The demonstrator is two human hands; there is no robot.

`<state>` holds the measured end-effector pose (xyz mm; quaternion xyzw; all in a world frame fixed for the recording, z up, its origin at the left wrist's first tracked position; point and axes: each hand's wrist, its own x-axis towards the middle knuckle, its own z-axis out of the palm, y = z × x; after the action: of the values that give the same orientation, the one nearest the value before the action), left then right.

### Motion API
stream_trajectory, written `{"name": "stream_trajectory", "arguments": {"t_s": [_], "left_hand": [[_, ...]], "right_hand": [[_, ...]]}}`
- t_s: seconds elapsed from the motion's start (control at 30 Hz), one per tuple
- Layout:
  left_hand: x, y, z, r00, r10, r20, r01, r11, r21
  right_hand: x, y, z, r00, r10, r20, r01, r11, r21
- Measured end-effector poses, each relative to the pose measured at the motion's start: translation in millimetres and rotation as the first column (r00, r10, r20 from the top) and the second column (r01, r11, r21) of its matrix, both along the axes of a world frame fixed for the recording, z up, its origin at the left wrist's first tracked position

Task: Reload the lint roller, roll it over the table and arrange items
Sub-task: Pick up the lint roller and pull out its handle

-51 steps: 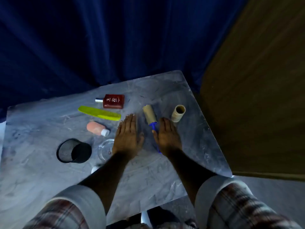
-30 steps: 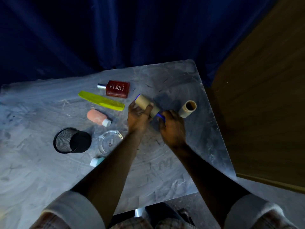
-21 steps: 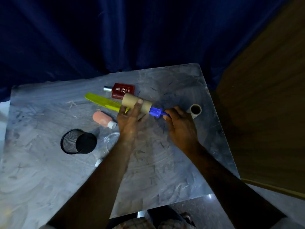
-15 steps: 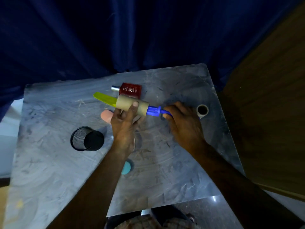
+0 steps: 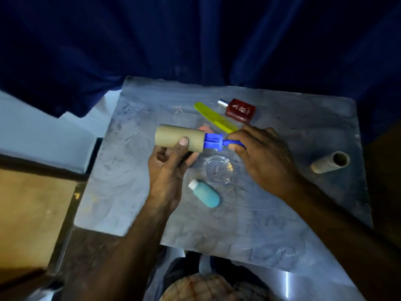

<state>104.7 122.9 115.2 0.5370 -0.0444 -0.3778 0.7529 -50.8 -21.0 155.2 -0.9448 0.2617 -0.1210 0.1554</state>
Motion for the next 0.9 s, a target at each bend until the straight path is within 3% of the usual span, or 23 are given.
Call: {"name": "stream_trajectory", "arguments": {"t_s": [0.17, 0.3, 0.43, 0.53, 0.67, 0.83, 0.9], "left_hand": [[22.8, 51.6, 16.1, 0.999, 0.012, -0.032, -0.014, 0.998, -0.062], [41.9, 81.7, 29.6, 0.992, 0.063, -0.105, -0.072, 0.993, -0.091], [60.4, 111.0, 41.1, 0.981, 0.169, -0.095, -0.172, 0.985, -0.024], [77.0, 135.0, 52.9, 0.974, 0.201, -0.101, -0.203, 0.979, -0.010], [99.2, 167.8, 66.2, 0.962, 0.266, -0.057, -0.269, 0.962, -0.054], [125.7, 217.7, 77.8, 0.958, 0.269, 0.099, -0.246, 0.949, -0.199], [135.4, 238.7, 83.6, 0.962, 0.244, 0.122, -0.210, 0.947, -0.241]], "right_hand": [[30.4, 25.0, 18.1, 0.991, 0.131, 0.010, -0.131, 0.980, 0.151], [51.8, 43.6, 34.8, 0.970, 0.230, 0.074, -0.223, 0.971, -0.083], [82.8, 66.4, 46.6, 0.934, 0.323, 0.157, -0.242, 0.888, -0.391], [104.1, 83.5, 54.9, 0.899, 0.381, 0.216, -0.245, 0.846, -0.474], [129.3, 103.1, 73.3, 0.886, 0.438, 0.151, -0.350, 0.847, -0.401], [158.4, 125.1, 99.7, 0.875, 0.472, 0.107, -0.468, 0.882, -0.062], [170.2, 133.0, 108.5, 0.844, 0.515, 0.153, -0.518, 0.855, -0.018]]}}
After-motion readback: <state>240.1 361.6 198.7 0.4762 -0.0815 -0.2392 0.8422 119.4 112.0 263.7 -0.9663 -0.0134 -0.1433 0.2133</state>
